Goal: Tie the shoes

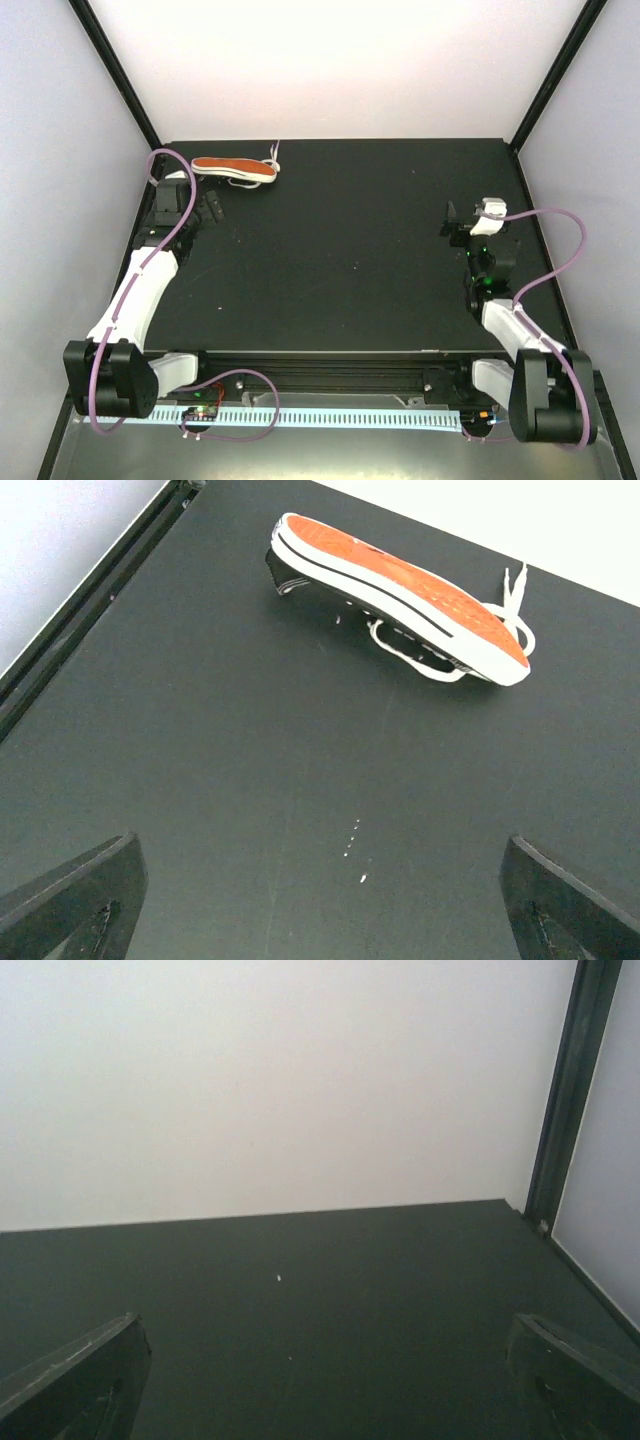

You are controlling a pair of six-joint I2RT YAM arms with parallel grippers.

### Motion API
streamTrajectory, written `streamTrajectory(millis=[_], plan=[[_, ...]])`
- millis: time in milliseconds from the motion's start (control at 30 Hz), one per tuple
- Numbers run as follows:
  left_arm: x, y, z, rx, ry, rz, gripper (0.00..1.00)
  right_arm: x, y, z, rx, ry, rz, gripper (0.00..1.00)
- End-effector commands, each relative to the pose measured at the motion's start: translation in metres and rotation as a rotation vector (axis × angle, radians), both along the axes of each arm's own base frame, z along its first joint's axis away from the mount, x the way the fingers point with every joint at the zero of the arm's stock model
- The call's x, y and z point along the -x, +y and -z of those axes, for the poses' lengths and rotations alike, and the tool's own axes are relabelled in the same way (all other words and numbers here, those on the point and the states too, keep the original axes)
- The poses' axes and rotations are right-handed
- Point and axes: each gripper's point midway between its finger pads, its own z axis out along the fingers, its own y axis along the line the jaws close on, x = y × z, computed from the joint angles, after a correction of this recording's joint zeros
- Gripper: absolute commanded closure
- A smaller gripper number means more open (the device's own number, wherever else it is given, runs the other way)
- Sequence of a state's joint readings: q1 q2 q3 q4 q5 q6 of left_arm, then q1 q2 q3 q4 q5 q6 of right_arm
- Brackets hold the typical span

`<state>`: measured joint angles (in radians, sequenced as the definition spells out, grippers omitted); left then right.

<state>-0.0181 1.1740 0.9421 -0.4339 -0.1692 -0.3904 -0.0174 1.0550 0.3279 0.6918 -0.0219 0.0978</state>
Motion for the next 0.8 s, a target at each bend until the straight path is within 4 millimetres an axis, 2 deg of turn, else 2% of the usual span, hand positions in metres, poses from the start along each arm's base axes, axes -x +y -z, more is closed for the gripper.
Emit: streamTrajectory(millis=[0, 100, 233, 300, 400, 500, 567, 633, 767], plan=[[-0.005, -0.009, -0.008, 0.05, -0.029, 0.03, 0.01, 0.018, -0.004, -0.01, -0.074, -0.014, 0.027, 0.0], [-0.015, -0.02, -0.01, 0.122, -0.046, 0.063, 0.01, 0.025, -0.026, -0.001, -0.194, 0.057, 0.165, 0.0], [-0.044, -0.04, -0.01, 0.21, -0.102, 0.142, 0.01, 0.038, -0.052, 0.017, -0.299, 0.119, 0.344, 0.0], [-0.063, -0.041, -0.002, 0.247, -0.116, 0.143, 0.01, 0.04, -0.049, 0.014, -0.318, 0.095, 0.321, 0.0], [-0.094, -0.033, 0.018, 0.316, -0.094, 0.098, 0.01, 0.041, -0.034, 0.004, -0.307, 0.071, 0.225, 0.0], [-0.124, -0.026, 0.048, 0.47, -0.01, 0.103, 0.01, 0.04, -0.025, -0.005, -0.301, 0.049, 0.167, 0.0], [-0.145, -0.014, 0.066, 0.523, 0.048, 0.073, 0.03, 0.039, -0.022, -0.009, -0.292, 0.045, 0.146, 0.0], [-0.159, 0.002, 0.075, 0.517, 0.057, 0.027, 0.05, 0.038, -0.02, -0.011, -0.285, 0.051, 0.137, 0.0], [-0.182, 0.02, 0.082, 0.499, 0.054, -0.017, 0.06, 0.036, -0.017, -0.013, -0.275, 0.05, 0.121, 0.0]])
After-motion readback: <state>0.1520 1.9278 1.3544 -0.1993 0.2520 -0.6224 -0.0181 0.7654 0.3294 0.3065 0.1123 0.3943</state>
